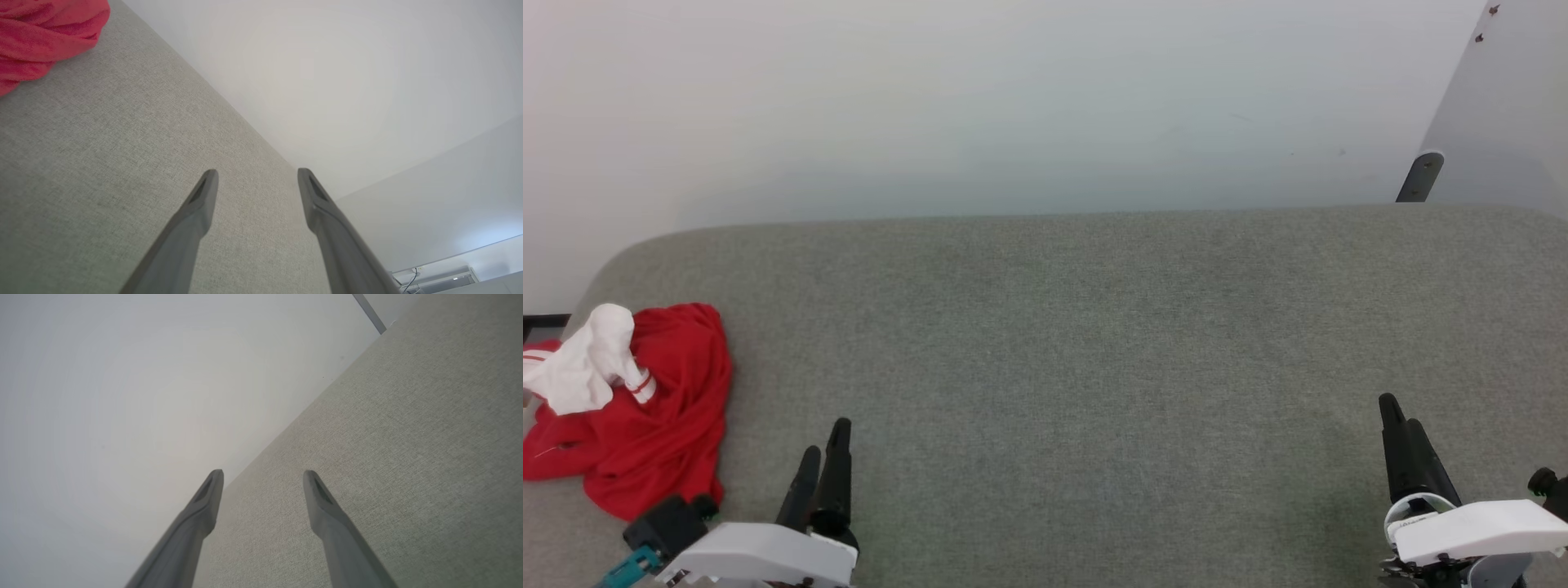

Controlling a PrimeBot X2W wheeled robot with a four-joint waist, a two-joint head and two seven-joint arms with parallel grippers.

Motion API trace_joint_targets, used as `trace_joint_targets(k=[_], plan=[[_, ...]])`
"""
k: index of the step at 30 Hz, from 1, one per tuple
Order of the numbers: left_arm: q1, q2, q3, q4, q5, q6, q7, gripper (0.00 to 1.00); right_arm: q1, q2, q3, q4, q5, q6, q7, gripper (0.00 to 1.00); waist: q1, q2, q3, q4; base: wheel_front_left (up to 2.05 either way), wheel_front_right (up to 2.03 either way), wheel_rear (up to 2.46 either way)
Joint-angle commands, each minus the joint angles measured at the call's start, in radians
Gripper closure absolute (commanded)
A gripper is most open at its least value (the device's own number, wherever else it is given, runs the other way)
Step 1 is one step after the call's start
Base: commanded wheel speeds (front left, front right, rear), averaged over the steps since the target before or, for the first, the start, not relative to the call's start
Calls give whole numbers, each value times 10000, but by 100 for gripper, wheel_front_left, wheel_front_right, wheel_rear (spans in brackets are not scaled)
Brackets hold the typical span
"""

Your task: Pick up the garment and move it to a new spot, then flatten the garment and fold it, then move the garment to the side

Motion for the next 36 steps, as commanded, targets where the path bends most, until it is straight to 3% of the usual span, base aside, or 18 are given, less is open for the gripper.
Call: trace_joint_targets(k=[1, 36], plan=[[-35, 149, -70, -202, 440, 84, -115, 0, -208, -11, 15, -189, -435, 5, -78, 0, 0, 0, -7, 3, 0, 0, 0], [549, 367, -217, -958, 4584, 193, -1106, 0, -167, 41, 22, -526, -4538, 8, -779, 0, 0, 0, -147, -15, 0, 0, 0]])
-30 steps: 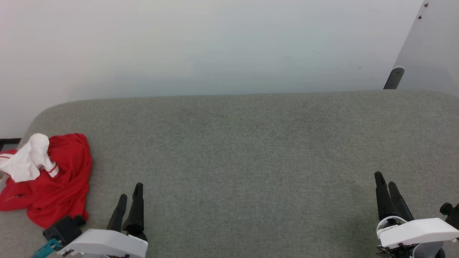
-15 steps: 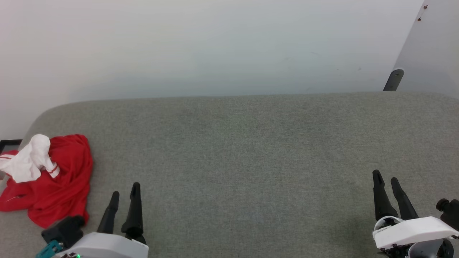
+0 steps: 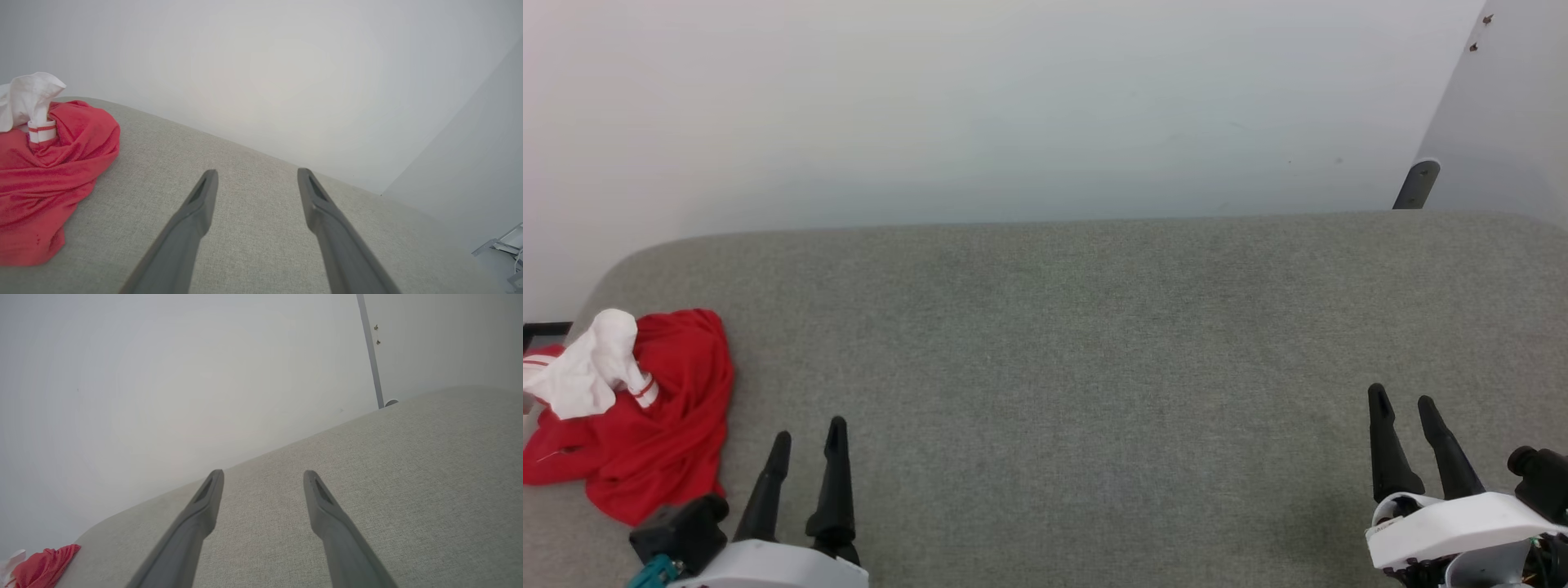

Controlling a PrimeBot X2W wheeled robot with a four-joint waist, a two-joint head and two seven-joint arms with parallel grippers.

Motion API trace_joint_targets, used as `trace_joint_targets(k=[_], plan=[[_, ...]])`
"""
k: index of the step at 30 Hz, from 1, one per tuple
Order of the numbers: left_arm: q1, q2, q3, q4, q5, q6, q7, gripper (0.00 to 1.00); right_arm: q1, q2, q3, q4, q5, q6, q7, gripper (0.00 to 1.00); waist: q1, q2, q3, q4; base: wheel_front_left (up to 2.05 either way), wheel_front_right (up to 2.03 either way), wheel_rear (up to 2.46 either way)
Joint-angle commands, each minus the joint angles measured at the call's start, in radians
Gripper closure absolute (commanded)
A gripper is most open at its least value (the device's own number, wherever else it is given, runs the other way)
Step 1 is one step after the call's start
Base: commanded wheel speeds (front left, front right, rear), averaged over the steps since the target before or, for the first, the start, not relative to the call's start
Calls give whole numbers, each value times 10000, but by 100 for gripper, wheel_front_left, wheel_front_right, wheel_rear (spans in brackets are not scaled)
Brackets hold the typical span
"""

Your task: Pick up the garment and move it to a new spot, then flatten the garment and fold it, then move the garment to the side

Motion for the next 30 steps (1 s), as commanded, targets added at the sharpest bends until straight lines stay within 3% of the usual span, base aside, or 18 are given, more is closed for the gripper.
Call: trace_joint_targets(k=[1, 30], plan=[[50, 80, -16, -151, 325, -32, -98, 0, -154, 11, 6, -137, -340, 8, -90, 0, -1, 0, -10, -3, 0, 0, 0], [351, 241, -303, -495, 2527, 30, -696, 0, -22, 41, 32, -375, -2622, 8, -464, 0, -1, 0, -102, -25, 0, 0, 0]])
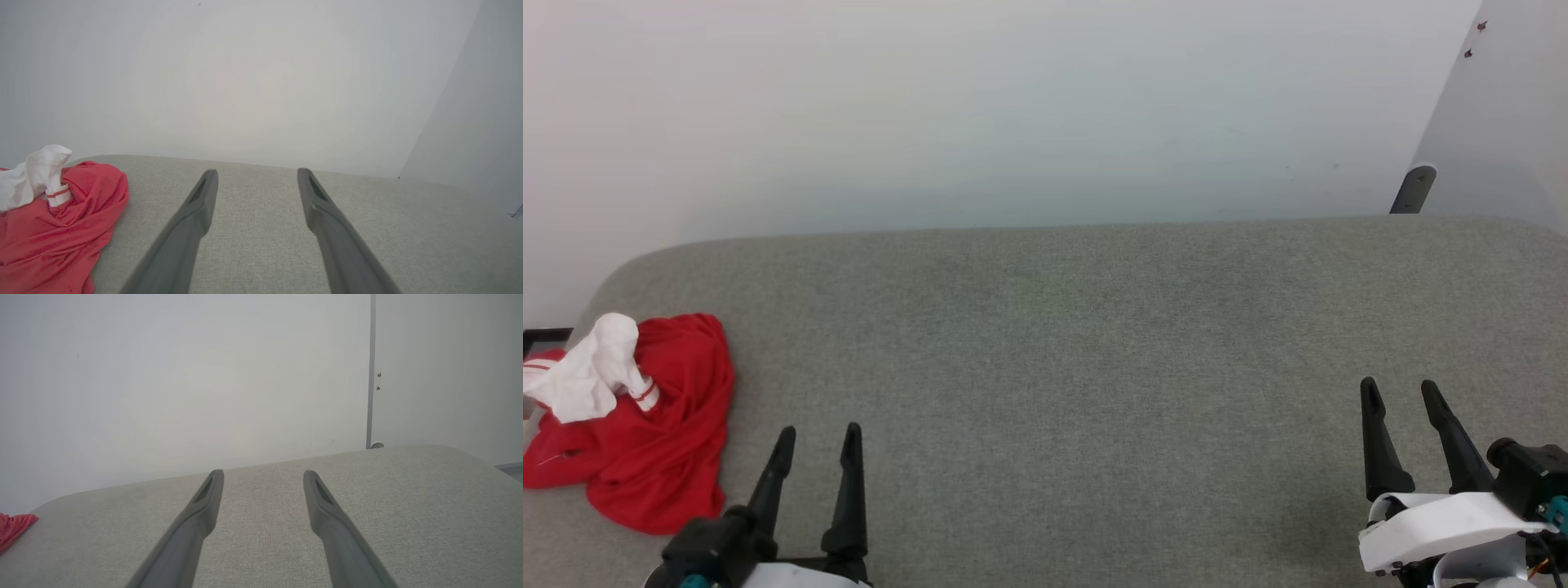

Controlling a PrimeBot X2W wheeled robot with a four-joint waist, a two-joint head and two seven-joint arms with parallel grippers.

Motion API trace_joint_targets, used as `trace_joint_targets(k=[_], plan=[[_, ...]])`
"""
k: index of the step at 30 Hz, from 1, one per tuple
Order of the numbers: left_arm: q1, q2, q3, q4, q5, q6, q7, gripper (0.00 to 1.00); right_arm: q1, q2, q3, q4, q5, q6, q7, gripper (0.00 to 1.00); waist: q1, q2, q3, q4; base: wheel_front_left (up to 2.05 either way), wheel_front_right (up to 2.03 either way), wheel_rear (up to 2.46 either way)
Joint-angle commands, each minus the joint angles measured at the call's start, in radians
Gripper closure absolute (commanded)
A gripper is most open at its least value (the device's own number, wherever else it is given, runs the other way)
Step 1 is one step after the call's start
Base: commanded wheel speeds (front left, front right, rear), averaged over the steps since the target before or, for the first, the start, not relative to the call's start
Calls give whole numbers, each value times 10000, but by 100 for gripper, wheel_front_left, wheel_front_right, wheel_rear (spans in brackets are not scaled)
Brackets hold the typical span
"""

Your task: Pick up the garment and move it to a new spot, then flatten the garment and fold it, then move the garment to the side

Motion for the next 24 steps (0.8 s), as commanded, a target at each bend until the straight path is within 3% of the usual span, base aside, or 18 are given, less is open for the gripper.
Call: trace_joint_targets(k=[1, 16, 24], plan=[[20, 45, -29, -97, 228, 61, -78, 0, -23, 28, 24, -65, -233, 7, -73, 0, 0, -1, -3, -2, 0, 0, 0], [176, 185, -214, -213, 1079, 146, -347, 0, -30, 31, 70, -82, -1203, 7, -289, 0, 0, -1, -65, -17, 0, 0, 0], [170, 217, -243, -118, 959, 98, -335, 0, 21, 32, 29, -73, -1209, 7, -270, 0, 0, -1, -95, -8, 0, 0, 0]])
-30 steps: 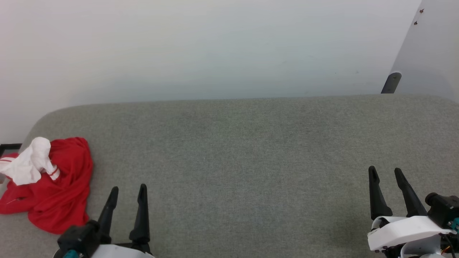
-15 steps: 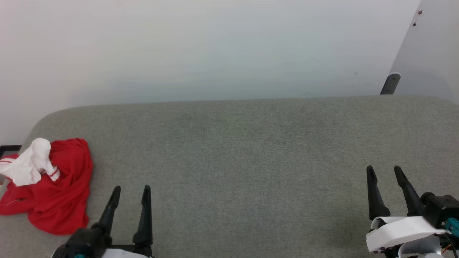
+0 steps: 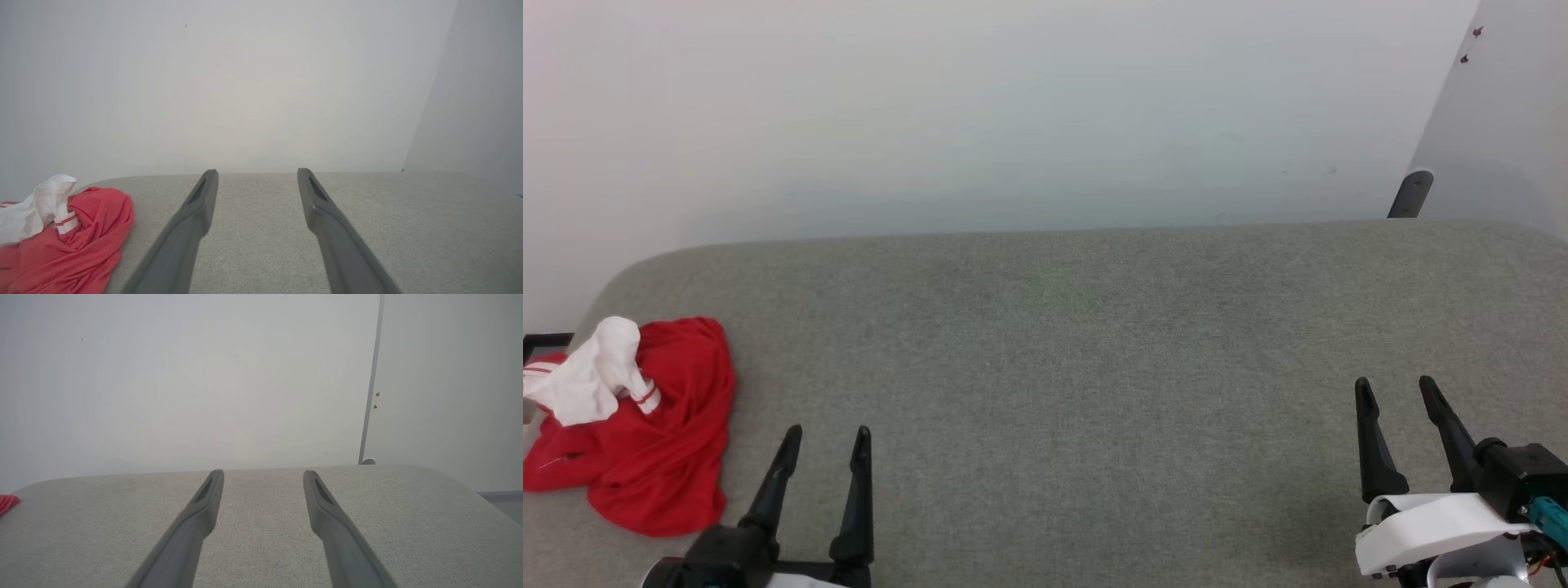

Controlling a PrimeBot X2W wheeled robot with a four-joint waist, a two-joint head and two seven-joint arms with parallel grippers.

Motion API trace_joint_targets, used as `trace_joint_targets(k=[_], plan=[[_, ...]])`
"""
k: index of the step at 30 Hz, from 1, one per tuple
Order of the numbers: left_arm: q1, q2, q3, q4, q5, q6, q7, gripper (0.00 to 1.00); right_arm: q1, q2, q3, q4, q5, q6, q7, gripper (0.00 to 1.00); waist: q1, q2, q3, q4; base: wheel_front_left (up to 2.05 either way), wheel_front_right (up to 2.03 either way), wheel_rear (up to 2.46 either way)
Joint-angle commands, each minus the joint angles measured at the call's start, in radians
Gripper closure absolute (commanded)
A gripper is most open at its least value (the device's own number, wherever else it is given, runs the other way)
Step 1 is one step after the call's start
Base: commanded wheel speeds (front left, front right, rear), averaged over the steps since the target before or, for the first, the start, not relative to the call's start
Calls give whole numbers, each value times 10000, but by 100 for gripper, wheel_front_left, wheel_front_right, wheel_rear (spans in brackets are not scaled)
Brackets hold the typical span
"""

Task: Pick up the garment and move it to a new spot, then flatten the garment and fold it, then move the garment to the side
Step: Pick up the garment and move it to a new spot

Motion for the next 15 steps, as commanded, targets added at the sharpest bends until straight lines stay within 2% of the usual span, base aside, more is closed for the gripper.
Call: trace_joint_targets(k=[1, 8, 15], plan=[[68, 43, -12, 43, -40, -11, 0, 0, 29, 32, 12, -28, -43, 7, -46, 0, 0, 0, -15, 12, 0, 0, 0], [34, 90, 4, 146, -257, -75, 161, 0, 153, 32, 27, 6, 21, 7, -10, 0, 0, 0, -144, 219, 0, 0, 0], [13, 156, 342, 204, -559, 198, 531, 0, 321, 36, 158, 74, 108, 7, 36, 0, 0, 0, -411, 1176, 0, 0, 0]])
